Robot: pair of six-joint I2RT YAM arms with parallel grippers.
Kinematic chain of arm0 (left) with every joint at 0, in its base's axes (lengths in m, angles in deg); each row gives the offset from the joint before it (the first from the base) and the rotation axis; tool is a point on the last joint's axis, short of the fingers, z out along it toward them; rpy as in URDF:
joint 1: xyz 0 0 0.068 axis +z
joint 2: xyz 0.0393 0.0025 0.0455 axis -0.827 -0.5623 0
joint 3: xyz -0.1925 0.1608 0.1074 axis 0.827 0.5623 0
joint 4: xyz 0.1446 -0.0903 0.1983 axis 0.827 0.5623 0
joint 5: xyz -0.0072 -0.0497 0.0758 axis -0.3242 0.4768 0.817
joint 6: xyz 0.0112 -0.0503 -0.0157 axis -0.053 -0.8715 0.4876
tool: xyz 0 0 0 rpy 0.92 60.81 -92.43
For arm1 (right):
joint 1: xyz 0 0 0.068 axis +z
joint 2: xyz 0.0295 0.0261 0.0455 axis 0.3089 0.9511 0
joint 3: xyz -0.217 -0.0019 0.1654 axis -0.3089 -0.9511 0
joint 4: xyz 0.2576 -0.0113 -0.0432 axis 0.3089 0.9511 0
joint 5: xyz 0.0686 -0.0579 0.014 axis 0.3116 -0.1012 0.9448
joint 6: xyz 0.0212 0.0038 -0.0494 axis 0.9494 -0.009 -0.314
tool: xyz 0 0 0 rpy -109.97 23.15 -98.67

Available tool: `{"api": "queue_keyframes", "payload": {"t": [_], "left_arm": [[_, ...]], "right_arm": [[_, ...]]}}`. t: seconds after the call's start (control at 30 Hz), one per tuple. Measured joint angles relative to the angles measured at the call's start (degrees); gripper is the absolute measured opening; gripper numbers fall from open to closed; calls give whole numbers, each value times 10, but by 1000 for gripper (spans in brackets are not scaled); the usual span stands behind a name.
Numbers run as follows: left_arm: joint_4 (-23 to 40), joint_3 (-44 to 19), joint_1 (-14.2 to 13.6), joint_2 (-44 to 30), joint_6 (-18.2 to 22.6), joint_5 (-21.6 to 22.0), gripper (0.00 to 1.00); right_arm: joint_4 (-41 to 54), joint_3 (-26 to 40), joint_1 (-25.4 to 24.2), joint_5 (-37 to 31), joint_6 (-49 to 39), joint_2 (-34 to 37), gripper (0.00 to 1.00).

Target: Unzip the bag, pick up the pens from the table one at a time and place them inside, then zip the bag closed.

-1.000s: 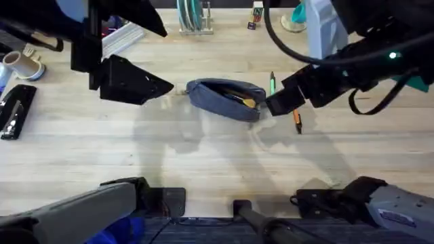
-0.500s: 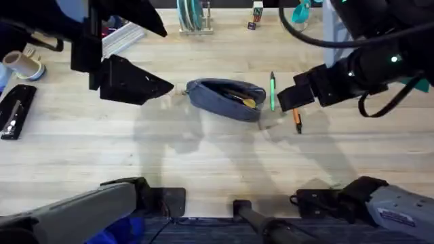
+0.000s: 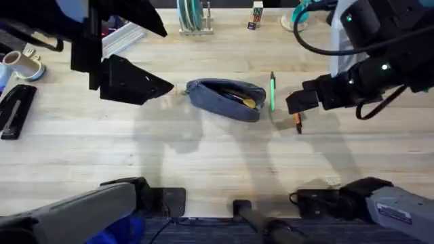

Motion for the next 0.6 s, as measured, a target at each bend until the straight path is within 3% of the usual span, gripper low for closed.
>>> {"api": "queue_keyframes", "payload": {"t": [0.2, 0.6], "left_arm": [[0, 0, 0, 0, 0, 0, 993], [0, 0, 0, 0, 0, 0, 993]], "right_arm": [[-54, -48, -50, 36, -16, 0, 996], [-111, -56, -55, 53, -22, 64, 997]]}}
